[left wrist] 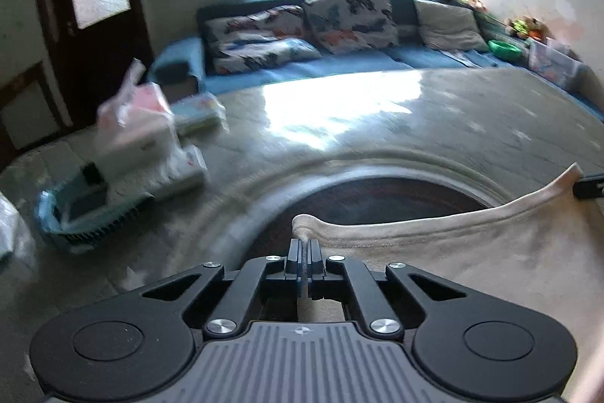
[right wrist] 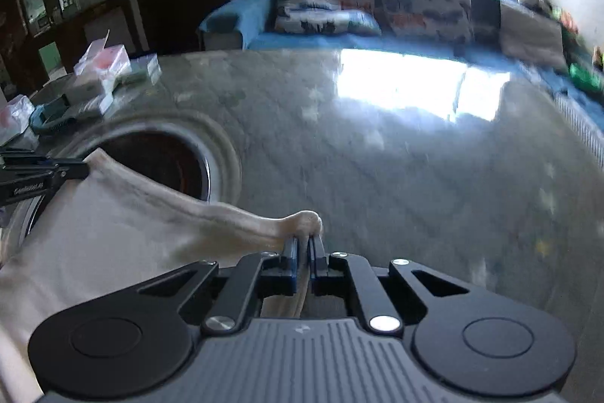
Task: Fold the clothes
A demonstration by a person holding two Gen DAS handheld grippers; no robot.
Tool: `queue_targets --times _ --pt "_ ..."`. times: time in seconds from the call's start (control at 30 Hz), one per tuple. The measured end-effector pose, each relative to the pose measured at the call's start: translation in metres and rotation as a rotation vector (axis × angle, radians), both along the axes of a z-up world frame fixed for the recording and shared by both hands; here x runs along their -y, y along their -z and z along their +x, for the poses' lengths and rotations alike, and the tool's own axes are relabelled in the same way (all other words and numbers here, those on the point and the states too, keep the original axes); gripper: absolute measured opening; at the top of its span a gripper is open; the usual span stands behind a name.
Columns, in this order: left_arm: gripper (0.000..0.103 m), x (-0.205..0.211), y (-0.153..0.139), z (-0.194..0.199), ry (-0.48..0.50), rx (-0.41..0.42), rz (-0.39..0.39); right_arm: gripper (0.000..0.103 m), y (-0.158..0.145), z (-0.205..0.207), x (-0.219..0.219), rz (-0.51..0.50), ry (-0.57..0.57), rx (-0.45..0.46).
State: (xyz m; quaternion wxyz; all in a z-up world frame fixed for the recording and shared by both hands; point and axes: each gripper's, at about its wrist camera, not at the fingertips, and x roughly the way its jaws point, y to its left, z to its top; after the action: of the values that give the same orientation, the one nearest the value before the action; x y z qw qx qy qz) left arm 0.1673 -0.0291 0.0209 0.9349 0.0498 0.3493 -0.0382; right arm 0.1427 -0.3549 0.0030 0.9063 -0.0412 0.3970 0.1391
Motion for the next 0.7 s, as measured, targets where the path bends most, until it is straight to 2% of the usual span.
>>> queue_targets --times 0.1,0.2,0.4,0.5,0.6,0.7 --pt "0.003 -0.012 -0.003 0.011 -0.061 0.011 0.001 0.005 -0.007 0.023 -0.015 0.006 -0.01 0.047" --pt "0.003 -0.023 0.0 0.022 -0.106 -0.016 0.002 0.009 -0.009 0.04 -0.031 0.009 -0.037 0.062" --pt "0.011 -0.031 0.001 0.014 -0.134 -0.036 -0.005 0.011 -0.011 0.022 -0.045 -0.032 -0.136 0.028" --pt "0.012 -0.025 -0.007 -0.004 -0.096 -0.025 -0.019 0.012 -0.012 0.01 -0.051 -0.054 -0.187 0.009" --pt "0.013 -0.012 -0.014 -0.034 -0.012 -0.018 -0.031 0.013 -0.012 -0.008 -0.057 -0.079 -0.249 -0.013" --pt "0.013 0.003 -0.017 -0.066 0.075 -0.021 -0.036 0.021 -0.008 -0.035 -0.062 -0.106 -0.31 -0.03"
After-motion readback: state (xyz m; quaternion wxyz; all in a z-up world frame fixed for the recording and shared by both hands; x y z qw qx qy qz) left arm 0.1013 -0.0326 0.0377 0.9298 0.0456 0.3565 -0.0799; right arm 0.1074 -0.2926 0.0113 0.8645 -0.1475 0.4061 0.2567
